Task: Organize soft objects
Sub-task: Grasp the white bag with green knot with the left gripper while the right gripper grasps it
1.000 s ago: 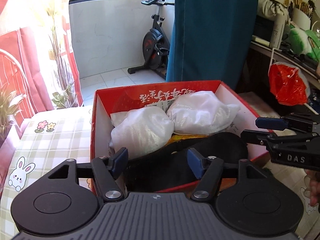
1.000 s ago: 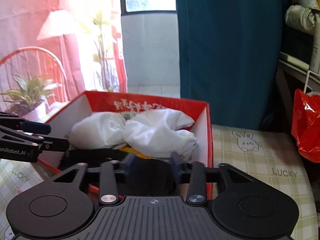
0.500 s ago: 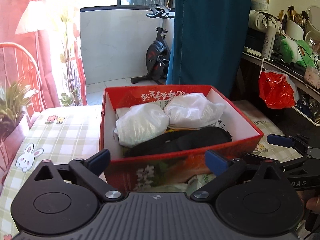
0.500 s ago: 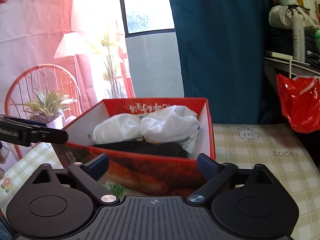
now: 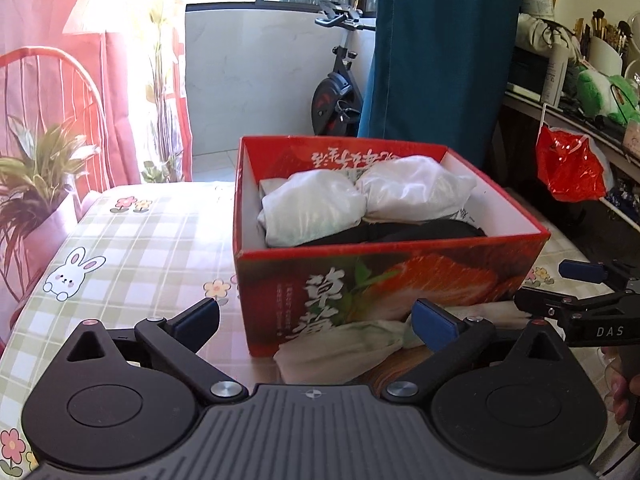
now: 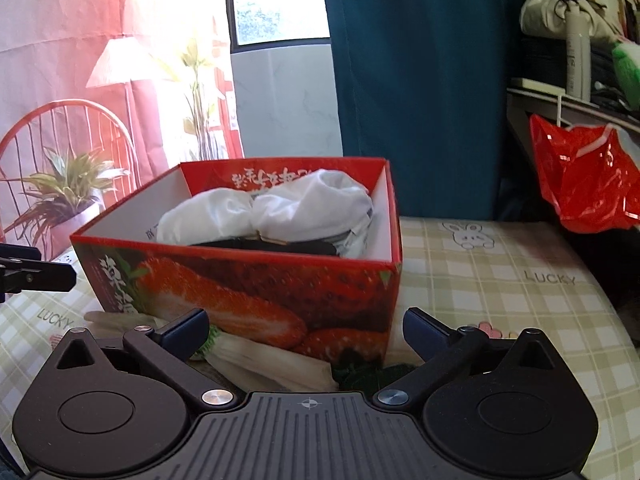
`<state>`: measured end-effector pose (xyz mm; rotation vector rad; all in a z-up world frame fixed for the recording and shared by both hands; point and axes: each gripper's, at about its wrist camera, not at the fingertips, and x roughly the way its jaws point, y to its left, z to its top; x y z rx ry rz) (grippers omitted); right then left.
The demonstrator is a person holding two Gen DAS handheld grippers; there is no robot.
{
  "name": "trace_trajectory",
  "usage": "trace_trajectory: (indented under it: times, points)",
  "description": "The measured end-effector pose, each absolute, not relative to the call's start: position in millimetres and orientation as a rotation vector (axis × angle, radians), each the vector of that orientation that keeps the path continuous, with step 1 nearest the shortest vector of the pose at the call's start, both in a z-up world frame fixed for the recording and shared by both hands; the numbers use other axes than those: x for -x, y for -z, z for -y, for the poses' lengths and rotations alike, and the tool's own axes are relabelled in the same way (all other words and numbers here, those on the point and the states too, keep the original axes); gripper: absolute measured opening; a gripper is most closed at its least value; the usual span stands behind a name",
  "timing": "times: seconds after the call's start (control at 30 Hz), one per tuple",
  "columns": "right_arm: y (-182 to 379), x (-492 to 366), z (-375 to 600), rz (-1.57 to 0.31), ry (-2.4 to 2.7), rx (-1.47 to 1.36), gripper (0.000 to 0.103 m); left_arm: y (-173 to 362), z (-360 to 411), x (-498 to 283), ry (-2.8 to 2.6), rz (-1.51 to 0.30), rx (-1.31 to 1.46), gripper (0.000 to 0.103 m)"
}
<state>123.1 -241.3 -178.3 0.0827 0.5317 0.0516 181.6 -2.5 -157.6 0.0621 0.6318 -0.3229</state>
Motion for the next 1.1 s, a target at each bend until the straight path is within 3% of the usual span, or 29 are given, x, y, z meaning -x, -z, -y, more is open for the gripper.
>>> trace_trajectory:
  times: [0.23,0.3,0.47,0.67,1.0,1.1]
  points:
    - [189.9,-125.1,243.0,-0.541,-0.056,-0.086,0.102,165.8,3.5,-180.8,0.353,-0.625,-0.061,0.099]
    - [193.4,-125.7,243.4,-0.545,-0.054,-0.093,0.100,169.9,6.0,-182.5,0.363,-0.634,-0.063,0.091]
    - [202.7,-128.9,241.6,-0.579,-0.064,-0.103,0.088,183.2,9.4,-186.8,0.368,-0.656,-0.070,0.080]
    - [210.1,-132.3,237.6,-0.596,-0.076,-0.087,0.078,198.2,3.8,-197.0,0.371,-0.689,-0.047,0.078]
    - [213.3,-137.8,234.1,-0.614,-0.092,-0.060,0.045,219.4,-3.3,-214.6,0.405,-0.746,0.045,0.074]
    - [217.3,-137.5,231.4,-0.625,-0.094,-0.055,0.042,224.8,-0.9,-216.9,0.412,-0.756,0.041,0.074]
